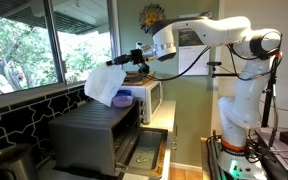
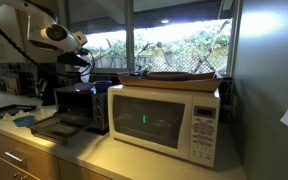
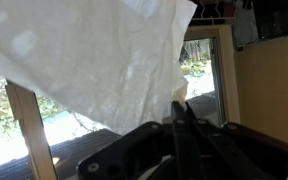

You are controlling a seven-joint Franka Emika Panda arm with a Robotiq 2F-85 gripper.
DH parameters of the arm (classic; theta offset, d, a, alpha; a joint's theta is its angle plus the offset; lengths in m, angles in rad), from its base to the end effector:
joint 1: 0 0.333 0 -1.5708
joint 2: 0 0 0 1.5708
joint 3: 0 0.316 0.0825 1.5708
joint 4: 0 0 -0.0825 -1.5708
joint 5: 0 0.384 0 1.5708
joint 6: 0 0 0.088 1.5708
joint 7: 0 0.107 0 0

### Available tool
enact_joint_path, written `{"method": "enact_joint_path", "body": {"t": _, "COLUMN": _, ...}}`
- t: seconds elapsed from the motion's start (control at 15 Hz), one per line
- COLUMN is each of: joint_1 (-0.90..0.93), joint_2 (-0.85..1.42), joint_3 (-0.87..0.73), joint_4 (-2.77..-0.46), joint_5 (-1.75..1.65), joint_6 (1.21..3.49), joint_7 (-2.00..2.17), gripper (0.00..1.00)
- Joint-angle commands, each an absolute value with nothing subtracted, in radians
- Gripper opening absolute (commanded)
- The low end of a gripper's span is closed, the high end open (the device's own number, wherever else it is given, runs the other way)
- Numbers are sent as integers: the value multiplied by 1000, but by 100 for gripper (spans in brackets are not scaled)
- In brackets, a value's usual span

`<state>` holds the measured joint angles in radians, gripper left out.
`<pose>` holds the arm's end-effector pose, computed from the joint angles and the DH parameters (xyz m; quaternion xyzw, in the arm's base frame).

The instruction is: Cover the paper towel on the purple bowl and then put it in the oven

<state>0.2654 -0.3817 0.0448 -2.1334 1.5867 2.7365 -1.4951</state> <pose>0.4699 0.1138 0.6450 -0.7329 -0.2140 -0.5867 0.2697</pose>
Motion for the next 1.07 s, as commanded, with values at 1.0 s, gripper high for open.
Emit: {"method": "enact_joint_path", "body": {"t": 1.0, "joint_1": 245, "joint_2": -364, "joint_3": 35, "joint_4": -2155, "joint_5": 1970, "joint_6": 2798, "joint_7": -1996, "gripper": 0}}
